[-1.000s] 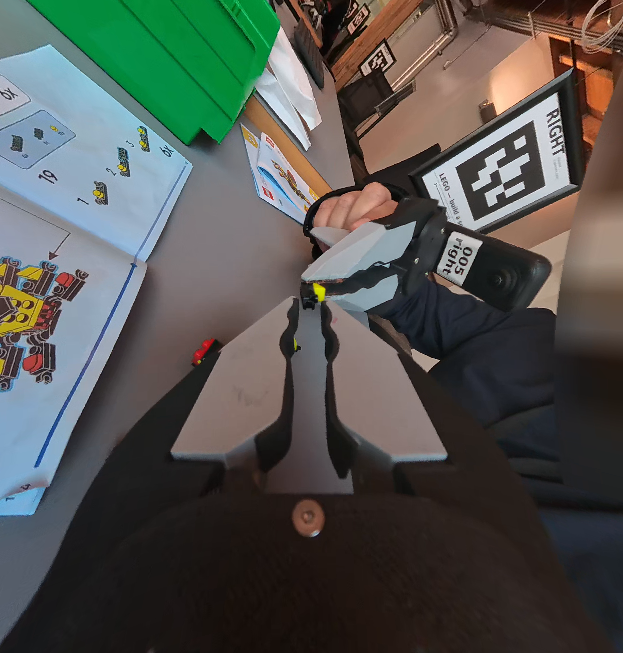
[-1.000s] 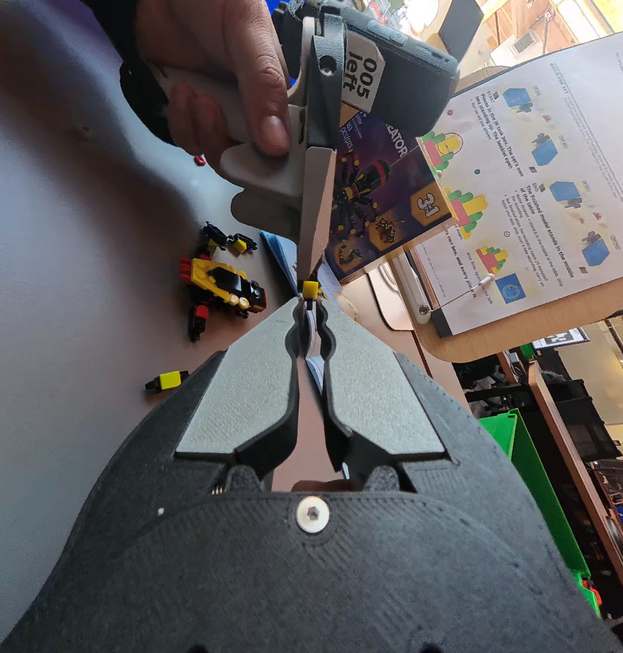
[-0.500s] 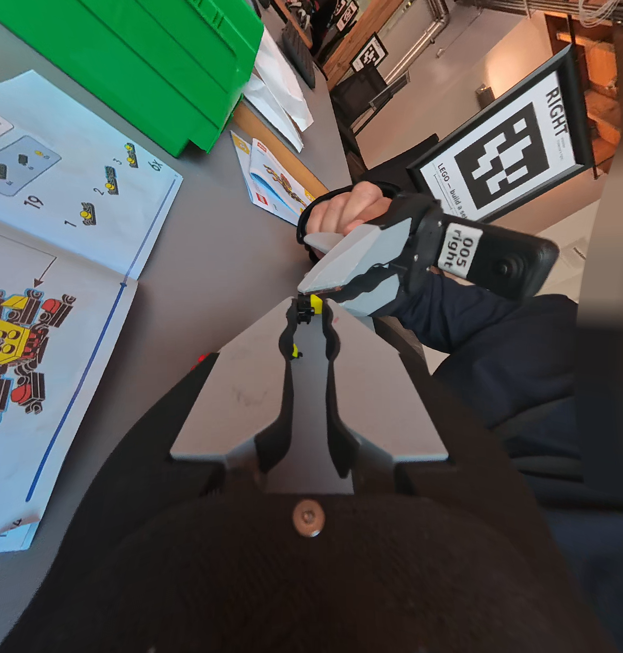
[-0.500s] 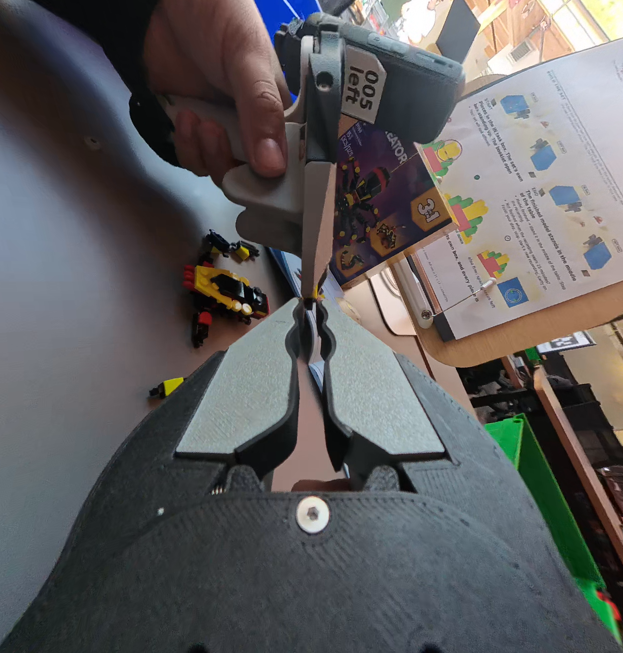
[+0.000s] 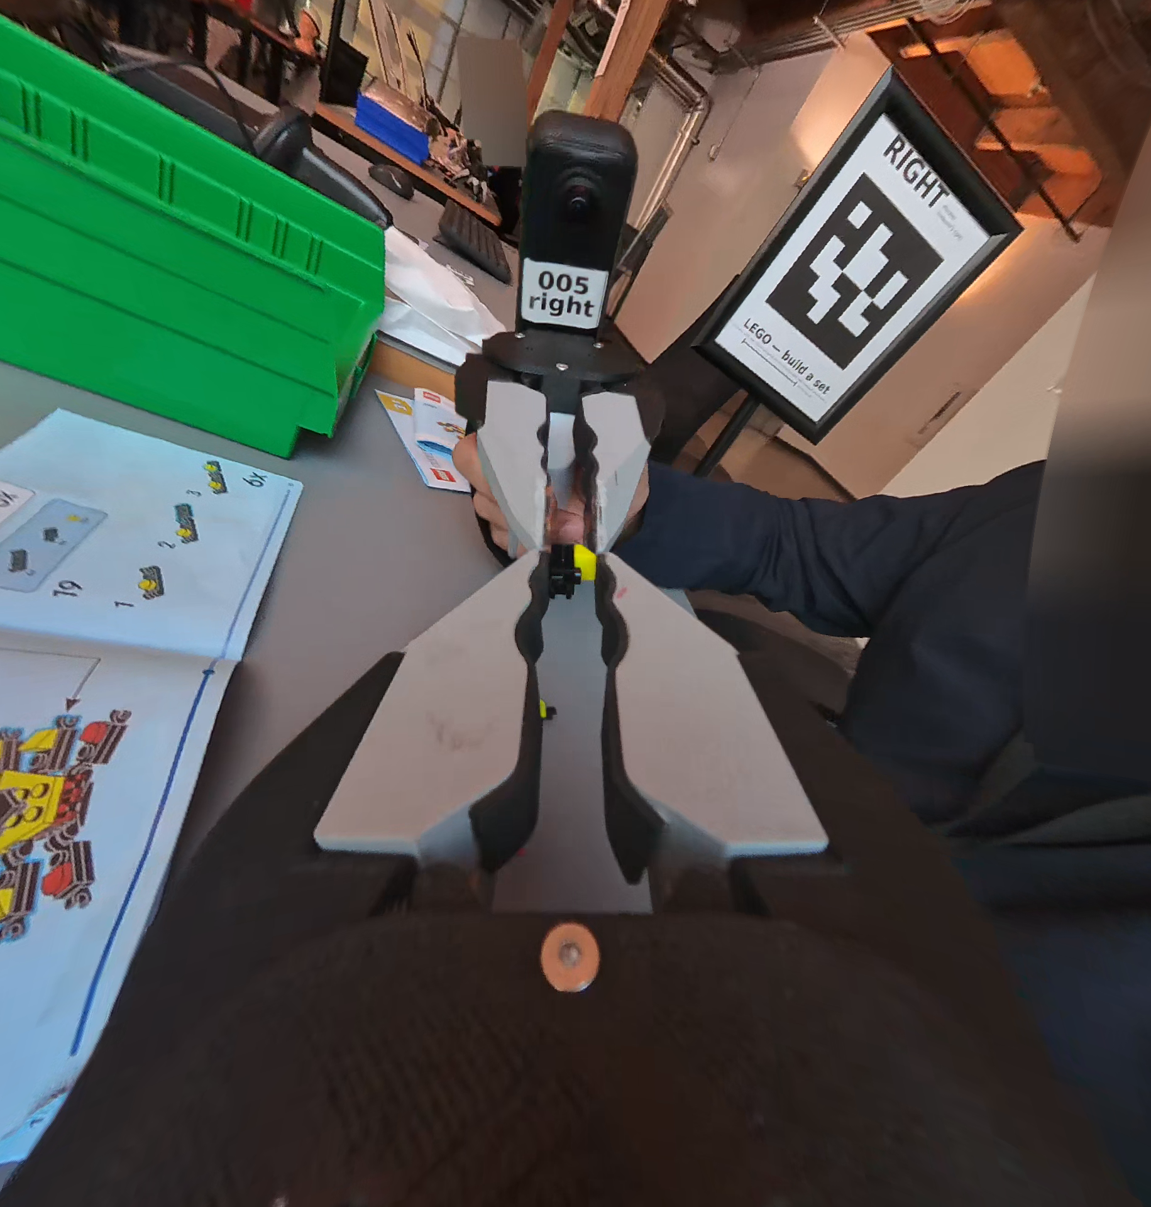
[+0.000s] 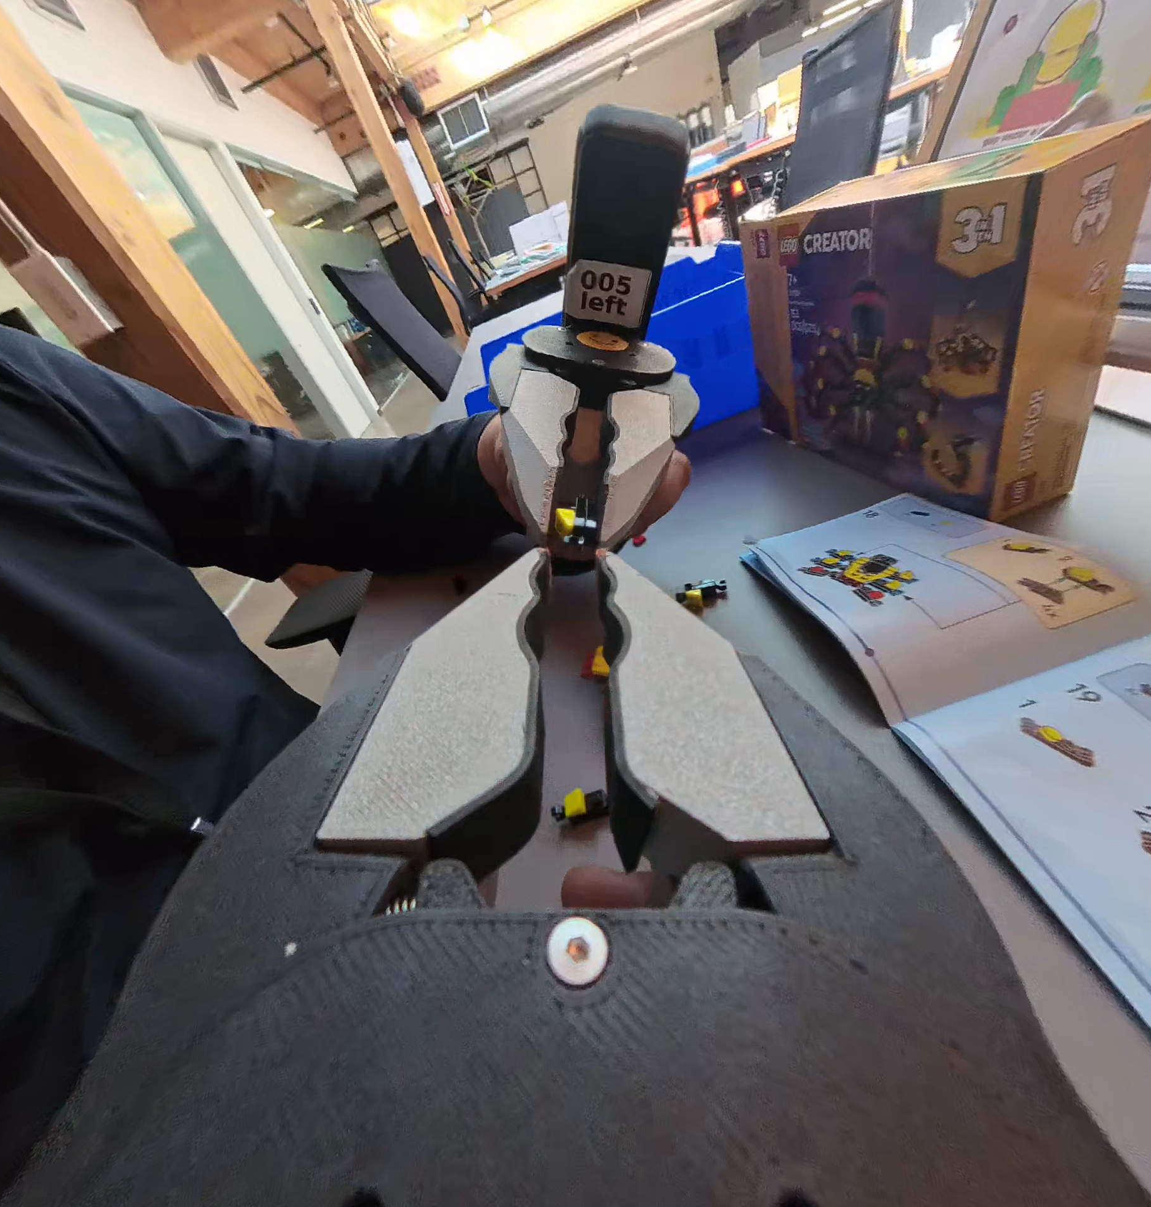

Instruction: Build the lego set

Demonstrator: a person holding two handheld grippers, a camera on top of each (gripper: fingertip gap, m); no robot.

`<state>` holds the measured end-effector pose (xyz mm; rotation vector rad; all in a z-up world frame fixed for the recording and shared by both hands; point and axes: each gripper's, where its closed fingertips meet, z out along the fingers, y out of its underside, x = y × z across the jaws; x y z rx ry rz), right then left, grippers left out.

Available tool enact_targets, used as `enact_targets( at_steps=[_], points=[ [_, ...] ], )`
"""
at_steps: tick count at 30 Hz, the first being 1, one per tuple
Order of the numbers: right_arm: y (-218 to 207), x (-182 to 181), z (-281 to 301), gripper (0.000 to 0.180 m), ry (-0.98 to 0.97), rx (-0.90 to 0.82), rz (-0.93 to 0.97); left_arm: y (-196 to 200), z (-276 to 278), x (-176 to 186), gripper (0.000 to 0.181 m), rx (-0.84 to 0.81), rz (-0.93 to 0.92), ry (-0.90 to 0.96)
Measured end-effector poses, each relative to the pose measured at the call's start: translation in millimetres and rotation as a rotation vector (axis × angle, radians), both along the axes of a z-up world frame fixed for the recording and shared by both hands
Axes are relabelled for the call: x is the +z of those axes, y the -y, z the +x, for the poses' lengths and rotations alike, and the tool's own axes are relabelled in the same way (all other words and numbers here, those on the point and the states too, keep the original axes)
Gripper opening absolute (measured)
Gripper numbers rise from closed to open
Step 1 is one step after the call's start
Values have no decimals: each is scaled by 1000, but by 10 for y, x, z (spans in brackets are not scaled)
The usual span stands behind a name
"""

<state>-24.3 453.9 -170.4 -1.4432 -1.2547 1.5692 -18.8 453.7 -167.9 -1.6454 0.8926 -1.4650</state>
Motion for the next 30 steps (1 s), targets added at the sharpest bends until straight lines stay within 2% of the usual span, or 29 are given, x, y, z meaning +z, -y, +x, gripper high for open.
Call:
enact_targets(
  at_steps=[11,30],
  points=[
    [-78,-70,-28,5,46,-78,85,-62,10,-66,10,54,-14,-25],
    [-136,-43,-23,4,22,-99,60,-125,29,-83,10,123,-69,-19]
  ],
)
